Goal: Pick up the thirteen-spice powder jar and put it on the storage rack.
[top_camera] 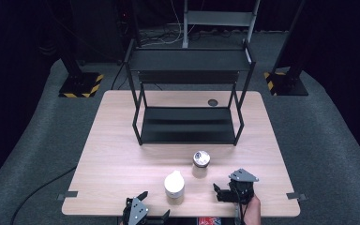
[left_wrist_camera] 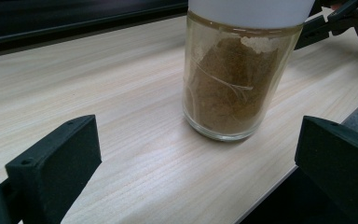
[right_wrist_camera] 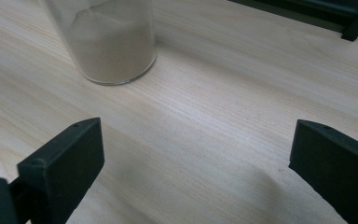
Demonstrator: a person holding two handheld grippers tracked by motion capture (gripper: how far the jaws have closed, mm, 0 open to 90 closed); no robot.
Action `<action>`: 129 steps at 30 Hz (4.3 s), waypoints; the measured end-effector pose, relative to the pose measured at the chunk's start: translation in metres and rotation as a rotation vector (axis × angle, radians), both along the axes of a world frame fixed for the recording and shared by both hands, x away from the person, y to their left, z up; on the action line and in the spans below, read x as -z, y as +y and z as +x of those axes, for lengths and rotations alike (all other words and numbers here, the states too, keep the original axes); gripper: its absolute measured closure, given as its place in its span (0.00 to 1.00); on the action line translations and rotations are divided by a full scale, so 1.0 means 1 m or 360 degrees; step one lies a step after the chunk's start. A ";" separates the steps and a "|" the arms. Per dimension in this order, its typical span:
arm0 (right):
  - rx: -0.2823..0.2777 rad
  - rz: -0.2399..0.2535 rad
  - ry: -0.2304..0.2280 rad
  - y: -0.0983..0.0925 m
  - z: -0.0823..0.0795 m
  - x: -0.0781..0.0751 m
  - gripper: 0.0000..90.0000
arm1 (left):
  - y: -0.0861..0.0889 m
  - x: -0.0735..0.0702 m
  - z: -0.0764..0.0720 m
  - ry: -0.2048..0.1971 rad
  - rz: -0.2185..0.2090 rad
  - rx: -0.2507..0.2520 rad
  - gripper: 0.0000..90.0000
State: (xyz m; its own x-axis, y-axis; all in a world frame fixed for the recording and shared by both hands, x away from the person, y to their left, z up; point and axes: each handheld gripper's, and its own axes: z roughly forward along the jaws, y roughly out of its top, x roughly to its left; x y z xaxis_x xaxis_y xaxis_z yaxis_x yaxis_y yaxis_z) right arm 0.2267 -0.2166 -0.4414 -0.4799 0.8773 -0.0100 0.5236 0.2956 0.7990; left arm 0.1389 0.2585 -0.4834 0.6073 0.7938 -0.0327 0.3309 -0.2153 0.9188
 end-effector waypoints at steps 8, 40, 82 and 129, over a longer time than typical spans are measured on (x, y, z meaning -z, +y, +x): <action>-0.0095 0.0041 0.0013 -0.009 0.006 0.001 0.00 | -0.015 -0.002 0.010 0.0023 0.0029 0.0016 0.00; -0.0041 0.0000 0.0026 -0.002 0.006 -0.001 0.00 | -0.046 -0.005 0.044 0.0017 -0.0003 0.0088 0.02; -0.0024 0.0024 -0.0008 -0.004 0.001 0.001 0.02 | -0.021 -0.003 0.043 -0.0120 -0.0077 0.0123 0.33; -0.0039 0.0031 -0.0005 -0.006 0.003 0.001 0.02 | 0.028 -0.023 0.067 -0.0123 -0.0067 -0.0066 0.34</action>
State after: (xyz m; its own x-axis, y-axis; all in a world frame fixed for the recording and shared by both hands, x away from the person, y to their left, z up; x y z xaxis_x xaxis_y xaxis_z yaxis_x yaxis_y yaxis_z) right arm 0.2292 -0.2227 -0.4426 -0.5013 0.8652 0.0056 0.5139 0.2925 0.8064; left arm 0.2063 0.2861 -0.4600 0.5759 0.8172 -0.0211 0.2667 -0.1635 0.9498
